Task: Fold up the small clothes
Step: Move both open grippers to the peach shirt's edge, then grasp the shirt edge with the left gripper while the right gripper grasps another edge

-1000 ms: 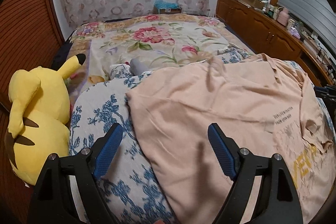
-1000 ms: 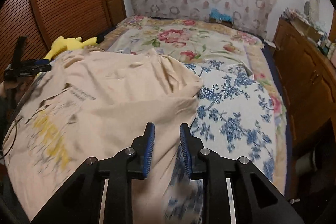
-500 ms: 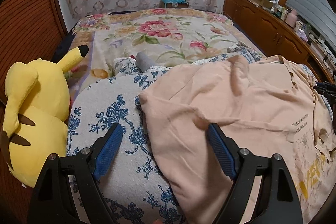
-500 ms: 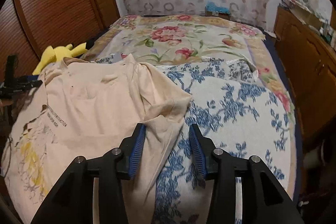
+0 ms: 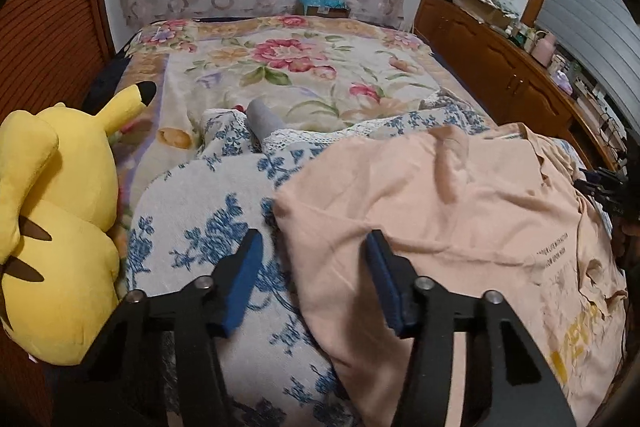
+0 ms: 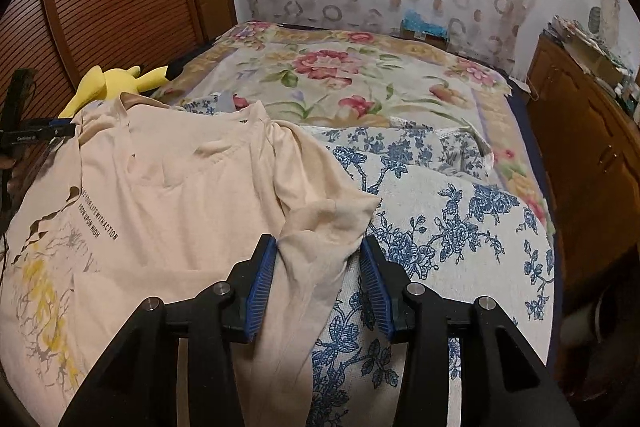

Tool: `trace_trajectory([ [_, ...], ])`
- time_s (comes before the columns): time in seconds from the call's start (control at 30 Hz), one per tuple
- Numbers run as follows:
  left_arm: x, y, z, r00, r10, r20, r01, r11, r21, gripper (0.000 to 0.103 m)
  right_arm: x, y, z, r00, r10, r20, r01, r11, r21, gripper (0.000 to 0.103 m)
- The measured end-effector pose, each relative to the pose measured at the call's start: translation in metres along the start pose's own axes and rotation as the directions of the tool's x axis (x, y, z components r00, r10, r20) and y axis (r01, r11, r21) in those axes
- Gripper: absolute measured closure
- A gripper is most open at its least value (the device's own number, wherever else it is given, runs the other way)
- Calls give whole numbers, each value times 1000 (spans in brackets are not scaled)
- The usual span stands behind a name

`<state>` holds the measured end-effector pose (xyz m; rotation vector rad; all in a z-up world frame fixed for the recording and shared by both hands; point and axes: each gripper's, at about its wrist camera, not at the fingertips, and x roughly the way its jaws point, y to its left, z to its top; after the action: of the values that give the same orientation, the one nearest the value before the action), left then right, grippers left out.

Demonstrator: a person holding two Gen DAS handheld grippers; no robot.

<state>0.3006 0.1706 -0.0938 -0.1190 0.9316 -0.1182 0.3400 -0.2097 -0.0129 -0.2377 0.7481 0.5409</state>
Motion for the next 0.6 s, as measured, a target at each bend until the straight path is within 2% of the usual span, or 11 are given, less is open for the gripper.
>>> trace_trajectory([
  [0.07, 2, -1, 0, 1000, 6, 5, -6, 1000, 6, 50, 0, 0, 2, 1000, 15, -3, -15, 1000, -6, 66],
  [0.13, 2, -2, 0, 1000, 15, 7, -15, 1000, 12, 50, 1, 1, 5, 999, 48, -18, -48, 999, -12, 82],
  [0.17, 2, -5, -1, 1000, 22, 7, -22, 1000, 20, 50, 3, 2, 7, 998, 64, -30, -64, 998, -14, 85],
  [0.2, 1, -7, -1, 1000, 19, 7, -19, 999, 29, 58, 4, 3, 9, 997, 66, -37, -67, 998, -19, 89],
  [0.23, 2, -7, -1, 1000, 9, 8, -10, 999, 32, 66, 4, 5, 12, 997, 60, -41, -61, 998, -31, 91],
  [0.27, 2, -8, -1, 1000, -1, 5, 0, 1000, 31, 80, 4, 8, 13, 998, 57, -41, -58, 997, -44, 91],
  [0.3, 2, -9, 0, 1000, -29, -2, 29, 999, 29, 88, 2, 11, 15, 998, 56, -35, -58, 997, -51, 92],
  [0.37, -2, -13, -1, 998, -58, 0, 58, 998, 35, 95, -5, 16, 18, 999, 48, -5, -48, 997, -58, 93],
  [0.47, -19, -24, -6, 997, -67, 29, 65, 996, 56, 96, -23, 24, 19, 998, 34, 58, -30, 998, -61, 94],
  [0.53, -41, -32, -11, 995, -65, 76, 60, 996, 68, 96, -39, 28, 18, 995, -14, 100, 20, 998, -59, 94],
  [0.6, -65, -40, -17, 989, -73, 125, 63, 995, 80, 97, -53, 29, 14, 992, -25, 126, 31, 999, -41, 95],
])
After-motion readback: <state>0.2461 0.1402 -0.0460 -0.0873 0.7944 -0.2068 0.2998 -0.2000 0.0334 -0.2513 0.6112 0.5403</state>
